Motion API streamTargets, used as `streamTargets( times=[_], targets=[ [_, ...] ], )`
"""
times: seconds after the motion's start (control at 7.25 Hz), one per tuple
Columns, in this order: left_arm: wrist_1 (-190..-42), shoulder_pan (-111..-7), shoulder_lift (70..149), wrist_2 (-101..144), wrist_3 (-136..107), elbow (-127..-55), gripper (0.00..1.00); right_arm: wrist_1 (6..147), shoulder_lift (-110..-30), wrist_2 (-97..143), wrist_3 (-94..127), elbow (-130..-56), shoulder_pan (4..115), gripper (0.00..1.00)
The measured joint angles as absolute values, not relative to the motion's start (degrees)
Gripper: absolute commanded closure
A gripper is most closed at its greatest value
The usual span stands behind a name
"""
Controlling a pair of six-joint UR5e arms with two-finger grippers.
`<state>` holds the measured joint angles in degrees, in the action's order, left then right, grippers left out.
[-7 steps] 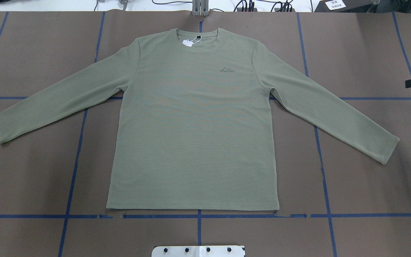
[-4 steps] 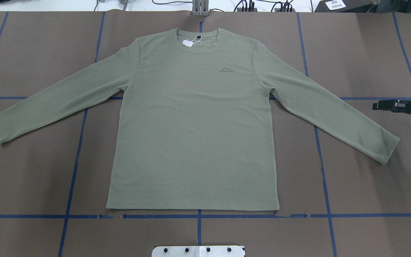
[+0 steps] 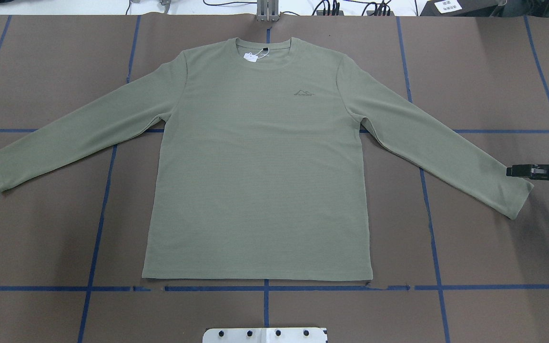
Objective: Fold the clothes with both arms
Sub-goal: 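Move the right gripper down to the cuff of the nearest sleeve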
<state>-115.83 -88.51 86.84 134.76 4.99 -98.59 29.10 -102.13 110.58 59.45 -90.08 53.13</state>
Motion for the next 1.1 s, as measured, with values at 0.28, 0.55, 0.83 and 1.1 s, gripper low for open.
streamTargets(
  times=[0.28, 0.55, 0.83, 1.1],
  targets=[
    [-116.76, -88.53, 86.37, 134.81, 4.93, -98.59, 0.00, 29.07, -102.42, 110.26, 59.05, -89.76, 52.91, 0.27],
    [-116.88, -88.58, 86.25, 134.79, 4.92, -98.64, 0.00, 29.03, -102.11, 110.07, 59.06, -89.15, 52.70, 0.27],
    [-116.89, -88.59, 86.23, 134.82, 4.92, -98.64, 0.00, 28.70, -102.05, 110.12, 59.08, -88.22, 52.65, 0.28],
    [-116.89, -88.59, 86.22, 134.81, 4.92, -98.65, 0.00, 28.56, -102.05, 110.20, 59.25, -87.65, 52.62, 0.29]
  ],
)
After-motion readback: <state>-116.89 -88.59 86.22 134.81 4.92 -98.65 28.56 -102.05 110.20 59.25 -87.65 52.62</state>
